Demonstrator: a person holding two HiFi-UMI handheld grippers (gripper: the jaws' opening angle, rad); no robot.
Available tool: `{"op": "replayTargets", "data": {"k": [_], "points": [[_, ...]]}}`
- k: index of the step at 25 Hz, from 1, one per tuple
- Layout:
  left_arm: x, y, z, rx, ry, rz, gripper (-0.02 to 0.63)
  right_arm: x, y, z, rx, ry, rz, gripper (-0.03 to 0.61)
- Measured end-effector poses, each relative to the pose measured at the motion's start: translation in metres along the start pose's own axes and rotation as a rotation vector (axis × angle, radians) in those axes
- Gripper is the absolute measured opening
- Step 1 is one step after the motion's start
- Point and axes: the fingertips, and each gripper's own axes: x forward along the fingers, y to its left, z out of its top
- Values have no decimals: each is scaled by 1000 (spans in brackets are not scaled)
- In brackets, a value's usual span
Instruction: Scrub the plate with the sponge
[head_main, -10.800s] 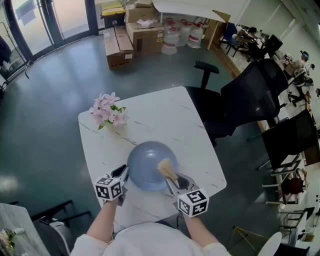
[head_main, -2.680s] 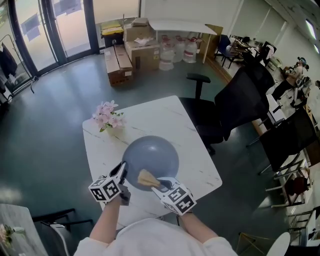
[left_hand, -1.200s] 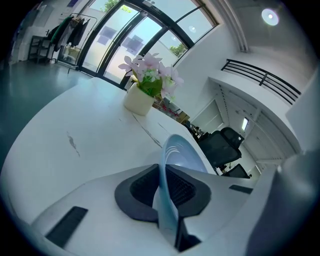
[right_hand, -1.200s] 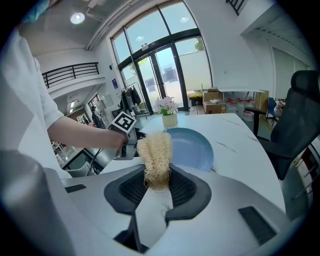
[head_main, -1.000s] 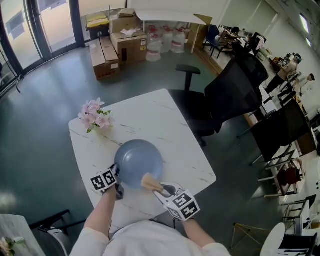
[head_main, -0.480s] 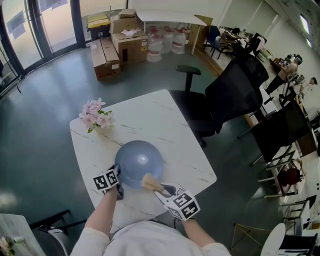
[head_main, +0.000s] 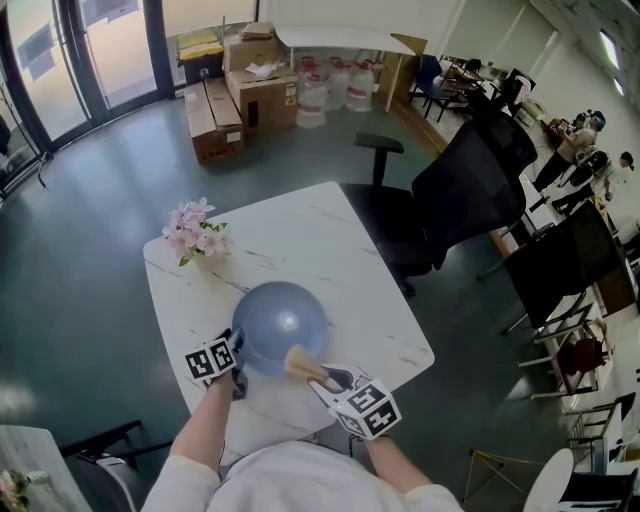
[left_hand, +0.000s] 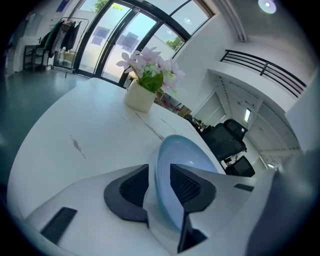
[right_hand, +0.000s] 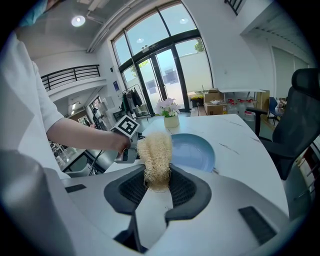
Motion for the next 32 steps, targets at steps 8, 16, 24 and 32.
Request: {"op": "replayTargets", "data": {"k": [8, 16, 24, 32], "points": [[-21, -2, 13, 31, -77, -11, 126, -6, -11, 11, 5, -36, -25, 117], [-57, -33, 36, 179, -171, -69, 126, -10, -11, 21, -10, -64, -29, 117], [-99, -91, 65, 340, -302, -208, 116, -15, -6, 27, -20, -90, -23, 117], [-133, -150, 61, 583, -328, -345, 74, -28, -8, 34, -18, -145, -37, 117]]}}
